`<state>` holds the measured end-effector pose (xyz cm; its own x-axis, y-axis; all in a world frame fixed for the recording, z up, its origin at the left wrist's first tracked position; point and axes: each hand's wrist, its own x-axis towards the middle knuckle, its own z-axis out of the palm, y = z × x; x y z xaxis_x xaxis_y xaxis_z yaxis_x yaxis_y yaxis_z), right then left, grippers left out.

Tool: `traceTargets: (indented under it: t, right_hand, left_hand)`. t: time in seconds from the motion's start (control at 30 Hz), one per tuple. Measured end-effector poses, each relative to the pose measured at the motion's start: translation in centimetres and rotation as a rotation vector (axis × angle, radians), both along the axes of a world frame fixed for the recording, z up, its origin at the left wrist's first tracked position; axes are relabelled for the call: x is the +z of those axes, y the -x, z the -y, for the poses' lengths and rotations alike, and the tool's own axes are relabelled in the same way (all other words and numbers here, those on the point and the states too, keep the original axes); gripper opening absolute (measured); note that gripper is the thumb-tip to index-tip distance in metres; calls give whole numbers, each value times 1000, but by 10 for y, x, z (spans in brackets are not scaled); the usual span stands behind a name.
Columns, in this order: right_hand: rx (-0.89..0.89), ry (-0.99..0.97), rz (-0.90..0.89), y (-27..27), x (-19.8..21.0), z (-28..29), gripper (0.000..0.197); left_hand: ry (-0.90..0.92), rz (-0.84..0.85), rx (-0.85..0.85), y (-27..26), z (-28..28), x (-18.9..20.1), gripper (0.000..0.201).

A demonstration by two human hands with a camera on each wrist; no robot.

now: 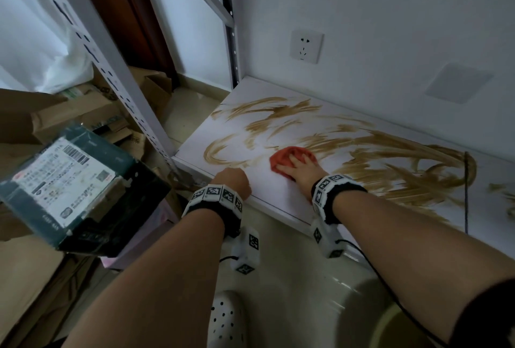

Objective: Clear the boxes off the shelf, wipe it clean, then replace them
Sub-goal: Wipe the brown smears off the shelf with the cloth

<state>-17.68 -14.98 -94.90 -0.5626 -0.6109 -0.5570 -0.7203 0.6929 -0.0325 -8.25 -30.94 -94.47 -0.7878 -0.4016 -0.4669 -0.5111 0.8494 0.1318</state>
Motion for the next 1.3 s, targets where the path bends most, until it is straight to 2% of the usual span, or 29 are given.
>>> traceTargets:
  t: [0.17, 0.37, 0.47, 0.6, 0.73, 0.83, 0.97, 1.1, 1.3]
  right_hand:
    - [-128, 26, -20, -6, -4, -30, 74]
    - [145, 169, -31, -52, -15, -3, 50]
    - [149, 164, 30, -43, -19, 20, 49]
    - [64, 57, 56, -17, -2, 16, 59]
    - [-58, -11, 3, 7, 3, -10, 79]
    - [-121, 4, -10, 4, -4, -27, 78]
    - [57, 94, -53, -24, -12, -35, 63]
    - [200, 231, -49, -48, -25, -8, 50]
    - [139, 251, -21, -34, -21, 19, 51]
  left_hand:
    - [-41, 19, 1, 1, 7, -1, 30]
    - [-8, 46, -33, 6, 8, -2, 29]
    - [3, 63, -51, 8, 8, -1, 30]
    - [-7, 44, -40, 7, 11, -1, 36]
    - [-68, 37, -20, 3, 19, -6, 35]
    - [-87, 23, -19, 1, 20, -9, 33]
    - [-78, 9, -21, 1, 21, -10, 32]
    - [-44, 17, -40, 3, 17, -6, 30]
    - [-41, 68, -75, 10, 20, -2, 33]
